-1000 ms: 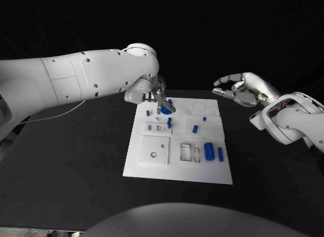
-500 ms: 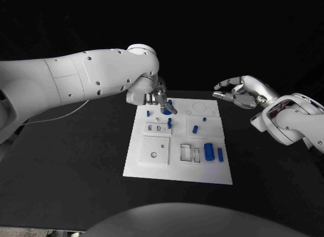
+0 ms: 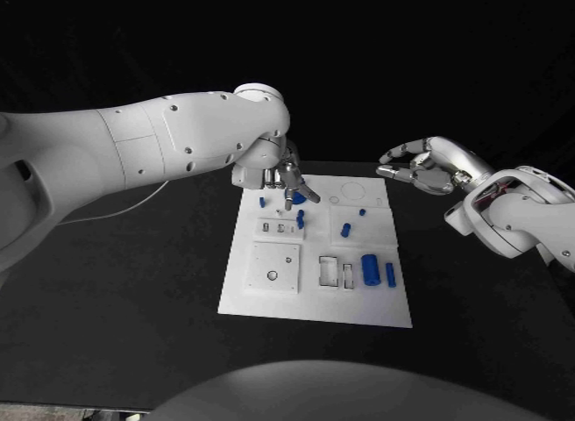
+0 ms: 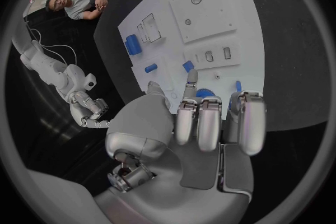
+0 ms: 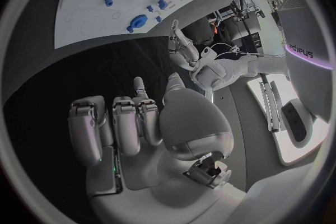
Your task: Assemble the parts on the task board
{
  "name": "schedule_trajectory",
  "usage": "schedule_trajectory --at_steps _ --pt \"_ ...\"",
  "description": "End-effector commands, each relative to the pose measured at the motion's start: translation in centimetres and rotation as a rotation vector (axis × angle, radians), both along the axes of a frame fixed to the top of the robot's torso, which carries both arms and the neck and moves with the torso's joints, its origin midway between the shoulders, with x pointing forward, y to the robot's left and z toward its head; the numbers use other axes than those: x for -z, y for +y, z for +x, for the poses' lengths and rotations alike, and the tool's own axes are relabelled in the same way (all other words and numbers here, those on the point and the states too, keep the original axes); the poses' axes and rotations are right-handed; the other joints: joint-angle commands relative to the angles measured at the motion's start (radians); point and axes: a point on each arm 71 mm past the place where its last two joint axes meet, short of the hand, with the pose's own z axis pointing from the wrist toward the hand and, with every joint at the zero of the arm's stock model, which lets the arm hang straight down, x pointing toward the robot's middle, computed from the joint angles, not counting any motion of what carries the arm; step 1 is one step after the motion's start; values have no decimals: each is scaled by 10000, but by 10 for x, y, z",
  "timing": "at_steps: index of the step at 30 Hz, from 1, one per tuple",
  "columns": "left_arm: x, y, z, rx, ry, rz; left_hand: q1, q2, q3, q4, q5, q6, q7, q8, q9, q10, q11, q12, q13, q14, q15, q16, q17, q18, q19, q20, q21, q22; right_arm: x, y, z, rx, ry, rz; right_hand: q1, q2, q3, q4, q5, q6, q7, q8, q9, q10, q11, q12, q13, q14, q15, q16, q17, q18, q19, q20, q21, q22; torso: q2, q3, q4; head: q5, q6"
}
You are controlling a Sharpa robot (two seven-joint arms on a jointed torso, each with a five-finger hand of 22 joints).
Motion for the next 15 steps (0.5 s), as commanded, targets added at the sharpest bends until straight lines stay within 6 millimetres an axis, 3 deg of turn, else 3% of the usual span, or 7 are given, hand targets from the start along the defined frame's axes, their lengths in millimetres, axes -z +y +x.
schedule_trajectory --at_steps 1,8,12,15 --pt "1 0 4 -220 -349 774 225 124 130 -112 263 121 -37 42 87 1069 -107 24 2628 1048 -134 25 2634 65 280 -56 64 1909 2 2 0 -141 213 -225 102 8 -79 10 85 67 0 54 -14 1050 89 26 2605 1062 60 34 2627 -120 1003 64 -17 2603 5 -6 -33 48 -1" --pt "7 -10 8 -270 -571 1191 748 90 482 -384 704 262 -115 31 273 1069 -178 24 2628 1048 -206 25 2634 63 294 -136 57 1924 3 3 0 -227 307 -280 -246 144 -311 123 38 78 -6 49 -50 1050 77 26 2605 1062 55 34 2627 -117 994 62 -25 2599 -25 4 6 48 -1" --pt "13 -11 9 -293 -535 1541 830 24 613 -399 685 668 -284 299 592 1069 -302 24 2628 1048 -317 25 2634 64 298 -221 49 1929 4 5 1 -276 343 -293 -276 156 -332 124 27 79 -7 49 -53 1050 77 26 2605 1062 55 34 2627 -117 994 62 -25 2599 -10 5 -42 111 -1" --pt "16 -10 10 -367 -466 1782 766 -35 618 -339 539 743 -323 388 751 1069 -356 24 2628 1048 -357 25 2634 68 289 -271 38 1922 4 6 0 -308 366 -294 -302 169 -351 123 17 82 -8 50 -56 1050 76 26 2605 1062 54 34 2627 -125 1017 62 -2 2609 -24 0 -34 68 -1"
